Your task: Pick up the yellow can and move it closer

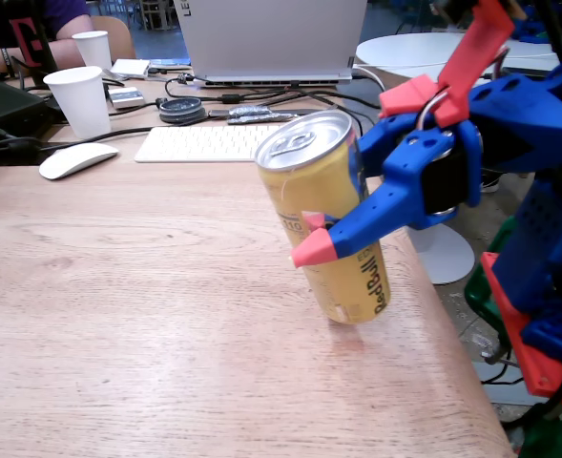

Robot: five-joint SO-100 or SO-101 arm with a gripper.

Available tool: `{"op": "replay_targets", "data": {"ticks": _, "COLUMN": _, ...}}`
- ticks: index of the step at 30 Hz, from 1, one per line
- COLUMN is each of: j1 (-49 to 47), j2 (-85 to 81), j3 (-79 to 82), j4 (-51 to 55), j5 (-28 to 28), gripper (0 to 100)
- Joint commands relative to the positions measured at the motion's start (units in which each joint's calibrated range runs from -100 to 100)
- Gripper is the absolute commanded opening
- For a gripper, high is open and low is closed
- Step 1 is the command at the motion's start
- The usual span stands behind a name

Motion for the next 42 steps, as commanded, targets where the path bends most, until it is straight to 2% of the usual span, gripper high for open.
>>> {"op": "replay_targets", "data": {"ticks": 1, "j1": 0.4, "j2": -3.0, "j3": -5.6, "j4": -0.4, "j5": 0.0, "gripper": 22}}
{"op": "replay_targets", "data": {"ticks": 42, "j1": 0.4, "j2": -3.0, "j3": -5.6, "j4": -0.4, "j5": 0.2, "gripper": 22}}
